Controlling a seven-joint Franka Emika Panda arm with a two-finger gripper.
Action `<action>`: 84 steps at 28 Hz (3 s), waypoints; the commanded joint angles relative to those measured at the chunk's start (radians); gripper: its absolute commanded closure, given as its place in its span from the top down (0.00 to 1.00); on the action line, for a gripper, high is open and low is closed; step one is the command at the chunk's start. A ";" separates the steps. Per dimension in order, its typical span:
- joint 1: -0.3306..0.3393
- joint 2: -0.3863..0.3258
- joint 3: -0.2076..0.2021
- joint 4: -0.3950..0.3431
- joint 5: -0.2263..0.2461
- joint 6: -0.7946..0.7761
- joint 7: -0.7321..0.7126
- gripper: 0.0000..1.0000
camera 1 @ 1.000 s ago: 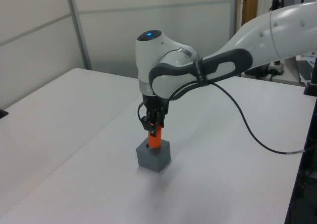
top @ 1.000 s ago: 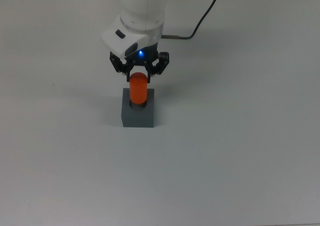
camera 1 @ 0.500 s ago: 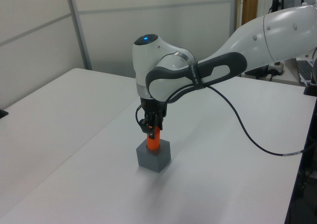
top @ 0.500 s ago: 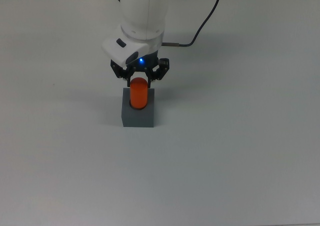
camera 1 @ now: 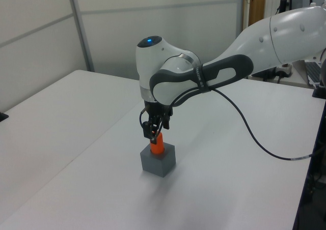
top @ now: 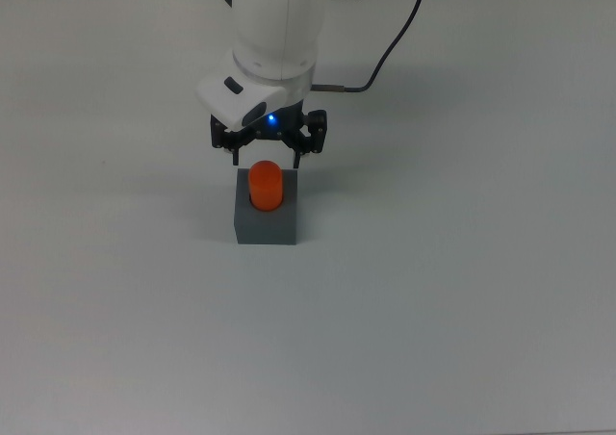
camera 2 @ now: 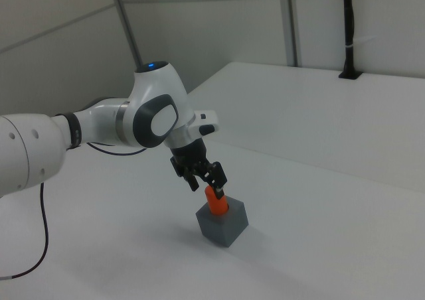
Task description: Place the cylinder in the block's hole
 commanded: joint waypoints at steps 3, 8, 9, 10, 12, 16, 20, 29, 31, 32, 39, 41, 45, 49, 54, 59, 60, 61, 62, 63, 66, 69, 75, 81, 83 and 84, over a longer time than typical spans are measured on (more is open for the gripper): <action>0.003 -0.060 -0.005 0.012 -0.023 -0.040 0.009 1.00; 0.003 -0.131 -0.012 0.013 -0.023 -0.160 0.041 1.00; 0.003 -0.148 -0.012 0.012 -0.022 -0.177 0.052 1.00; 0.003 -0.174 -0.013 0.010 -0.022 -0.218 0.066 1.00; 0.004 -0.192 -0.021 0.010 -0.019 -0.255 0.066 1.00; 0.011 -0.246 -0.039 0.010 -0.003 -0.293 0.055 1.00; 0.006 -0.260 -0.056 0.010 0.015 -0.301 0.049 1.00; 0.001 -0.260 -0.062 0.016 0.038 -0.295 0.046 1.00; -0.006 -0.260 -0.062 0.018 0.050 -0.292 0.044 1.00; -0.012 -0.260 -0.062 0.019 0.052 -0.292 0.044 1.00; -0.020 -0.260 -0.062 0.021 0.053 -0.289 0.044 1.00; -0.020 -0.260 -0.062 0.021 0.055 -0.289 0.044 1.00; -0.041 -0.261 -0.064 0.021 0.093 -0.289 0.044 1.00; -0.055 -0.261 -0.064 0.039 0.115 -0.296 0.027 1.00; -0.054 -0.258 -0.062 0.039 0.115 -0.293 0.024 1.00; -0.054 -0.255 -0.062 0.039 0.113 -0.290 0.023 1.00; -0.055 -0.255 -0.062 0.039 0.113 -0.290 0.023 1.00; -0.054 -0.255 -0.062 0.039 0.112 -0.290 0.023 1.00; -0.054 -0.255 -0.062 0.039 0.109 -0.290 0.023 1.00; -0.054 -0.255 -0.062 0.039 0.107 -0.290 0.023 1.00; -0.054 -0.254 -0.061 0.039 0.105 -0.289 0.023 1.00; -0.054 -0.255 -0.061 0.039 0.105 -0.290 0.023 1.00; -0.054 -0.255 -0.061 0.039 0.105 -0.290 0.023 1.00; -0.054 -0.255 -0.061 0.039 0.105 -0.290 0.023 1.00; -0.054 -0.255 -0.061 0.039 0.105 -0.290 0.023 1.00; -0.054 -0.255 -0.061 0.039 0.105 -0.290 0.023 1.00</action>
